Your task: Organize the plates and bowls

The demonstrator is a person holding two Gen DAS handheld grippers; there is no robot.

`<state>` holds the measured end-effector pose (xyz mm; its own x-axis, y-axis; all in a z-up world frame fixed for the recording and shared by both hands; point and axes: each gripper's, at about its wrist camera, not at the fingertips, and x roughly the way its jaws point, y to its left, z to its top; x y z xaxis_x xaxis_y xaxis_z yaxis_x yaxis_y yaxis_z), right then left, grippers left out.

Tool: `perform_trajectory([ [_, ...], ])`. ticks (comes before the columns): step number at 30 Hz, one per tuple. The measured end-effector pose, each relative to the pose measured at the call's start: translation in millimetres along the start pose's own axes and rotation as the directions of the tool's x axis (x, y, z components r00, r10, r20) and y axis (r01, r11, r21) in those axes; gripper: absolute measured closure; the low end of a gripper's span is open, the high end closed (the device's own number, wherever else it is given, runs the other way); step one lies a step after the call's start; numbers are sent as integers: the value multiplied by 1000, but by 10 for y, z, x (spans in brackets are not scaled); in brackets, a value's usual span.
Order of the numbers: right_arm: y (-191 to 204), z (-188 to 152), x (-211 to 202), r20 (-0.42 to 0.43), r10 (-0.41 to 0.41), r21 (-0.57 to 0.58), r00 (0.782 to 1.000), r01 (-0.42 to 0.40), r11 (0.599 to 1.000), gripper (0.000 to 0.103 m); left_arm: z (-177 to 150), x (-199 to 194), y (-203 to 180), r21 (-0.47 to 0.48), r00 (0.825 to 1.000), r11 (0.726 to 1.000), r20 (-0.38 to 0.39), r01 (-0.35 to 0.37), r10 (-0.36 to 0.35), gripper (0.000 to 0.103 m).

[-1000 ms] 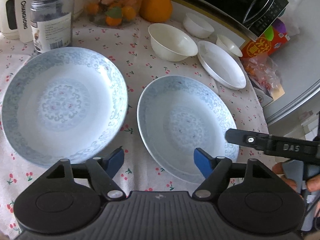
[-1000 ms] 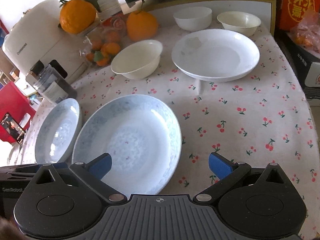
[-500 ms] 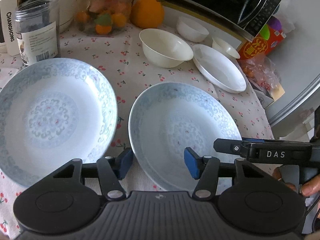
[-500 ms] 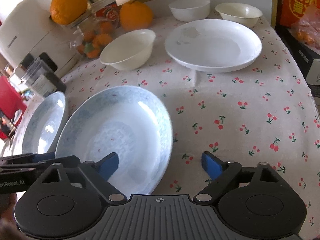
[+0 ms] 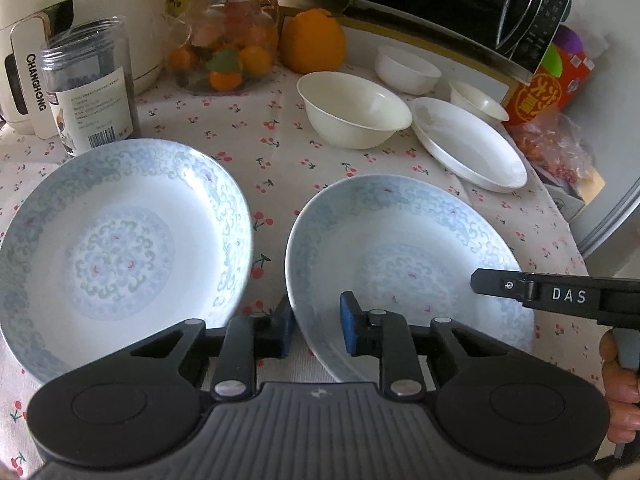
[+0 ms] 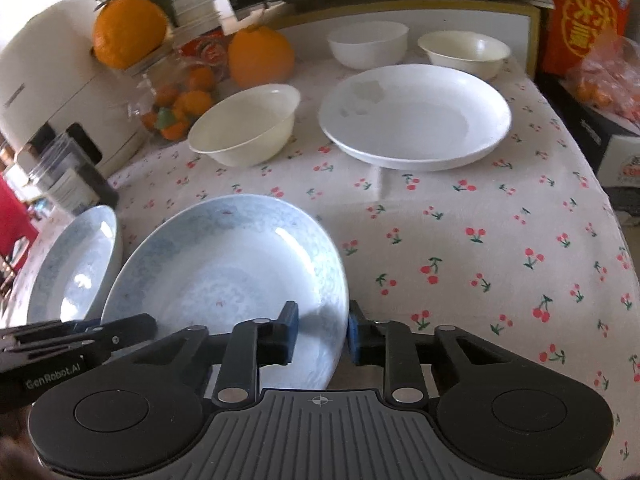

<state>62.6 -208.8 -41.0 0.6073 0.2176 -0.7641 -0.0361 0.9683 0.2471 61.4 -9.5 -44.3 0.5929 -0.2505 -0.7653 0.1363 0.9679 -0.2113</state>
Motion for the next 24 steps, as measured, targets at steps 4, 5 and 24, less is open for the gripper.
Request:
perform_trajectory([
  [4,-48,11,-29,14,-26,29,1000,26,999,82,4,-10,-49,11,1000,1000,-2,2,-2,86],
  [5,-54,16,-39,21,-35,28,999,34,999,82,12,-12,-73,16,1000,1000,0,2,-2,86],
  [24,-157,165,51,51,-119,95,992,114,989,83,254,247,-248,52,998,998,49,-45,43,88],
])
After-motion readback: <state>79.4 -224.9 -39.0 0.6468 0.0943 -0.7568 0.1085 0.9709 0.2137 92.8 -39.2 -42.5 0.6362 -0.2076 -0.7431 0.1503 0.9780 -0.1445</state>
